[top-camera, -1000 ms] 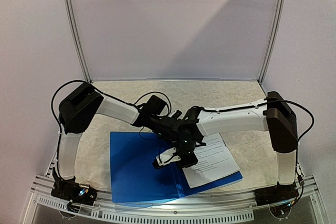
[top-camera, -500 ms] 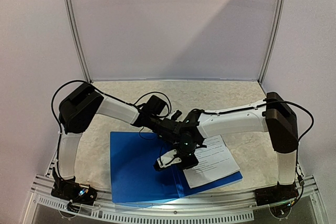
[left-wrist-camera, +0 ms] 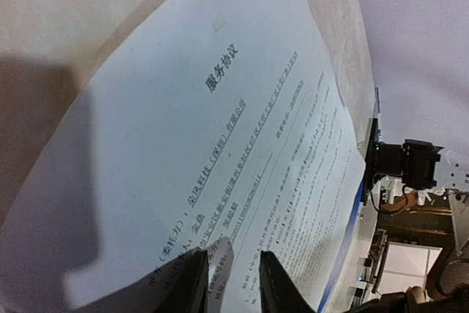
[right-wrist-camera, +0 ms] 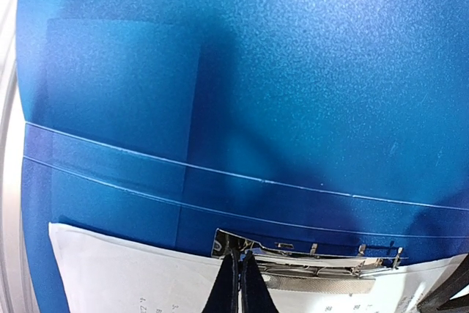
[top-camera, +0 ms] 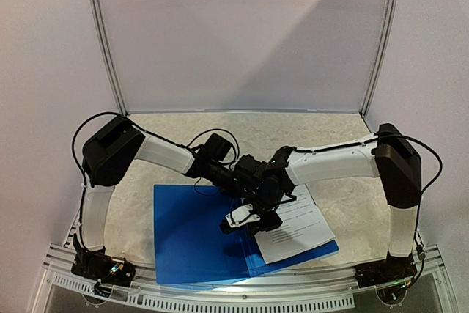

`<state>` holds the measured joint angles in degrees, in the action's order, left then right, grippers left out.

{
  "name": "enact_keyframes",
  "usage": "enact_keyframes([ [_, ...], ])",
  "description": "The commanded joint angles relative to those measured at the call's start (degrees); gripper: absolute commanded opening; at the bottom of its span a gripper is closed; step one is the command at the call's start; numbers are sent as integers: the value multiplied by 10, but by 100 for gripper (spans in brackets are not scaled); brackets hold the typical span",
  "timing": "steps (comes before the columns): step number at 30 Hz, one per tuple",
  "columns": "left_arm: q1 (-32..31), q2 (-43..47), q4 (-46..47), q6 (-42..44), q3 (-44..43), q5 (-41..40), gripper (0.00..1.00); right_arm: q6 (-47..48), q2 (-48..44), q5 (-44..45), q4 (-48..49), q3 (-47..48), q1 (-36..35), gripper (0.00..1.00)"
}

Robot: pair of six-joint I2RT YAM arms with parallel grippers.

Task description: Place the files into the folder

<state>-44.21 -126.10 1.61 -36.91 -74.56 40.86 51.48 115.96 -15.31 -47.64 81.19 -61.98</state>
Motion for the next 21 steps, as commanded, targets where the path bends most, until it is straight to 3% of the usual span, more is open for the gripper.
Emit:
enact_keyframes([
  [1,-4,-23,-14,4,15,-16,26,14,23,-54,-75,-22,-11,0],
  [21,-4,-24,-14,3,16,-15,26,4,109,-22,-75,14,-32,0],
])
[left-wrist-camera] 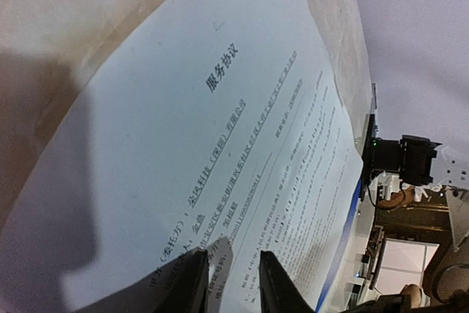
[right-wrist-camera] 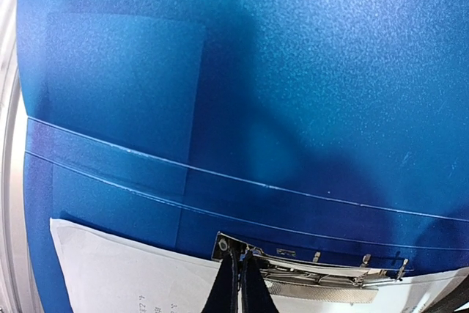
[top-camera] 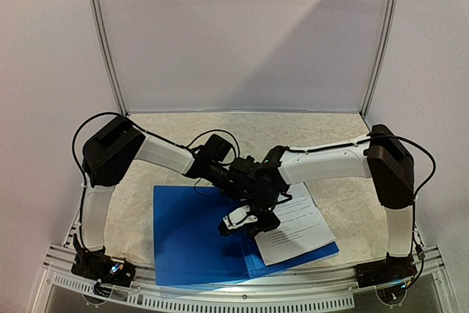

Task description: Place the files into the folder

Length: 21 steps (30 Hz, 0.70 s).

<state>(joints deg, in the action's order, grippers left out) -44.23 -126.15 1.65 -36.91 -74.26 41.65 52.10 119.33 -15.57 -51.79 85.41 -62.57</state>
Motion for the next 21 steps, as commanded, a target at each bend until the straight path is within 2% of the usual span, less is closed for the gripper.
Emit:
enact_keyframes([
  [1,-3,-24,-15,3,13,-23,26,-2,67,-23,-36,-26,-26,0],
  [7,-4,-28,-8,-1,16,-20,24,-9,10,-54,-26,-11,-29,0],
  [15,-5,-29,-5,-2,18,-21,23,0,109,54,-88,-6,-64,0],
  [21,-6,-29,-7,-1,18,-21,23,-9,102,8,-87,20,-64,0],
])
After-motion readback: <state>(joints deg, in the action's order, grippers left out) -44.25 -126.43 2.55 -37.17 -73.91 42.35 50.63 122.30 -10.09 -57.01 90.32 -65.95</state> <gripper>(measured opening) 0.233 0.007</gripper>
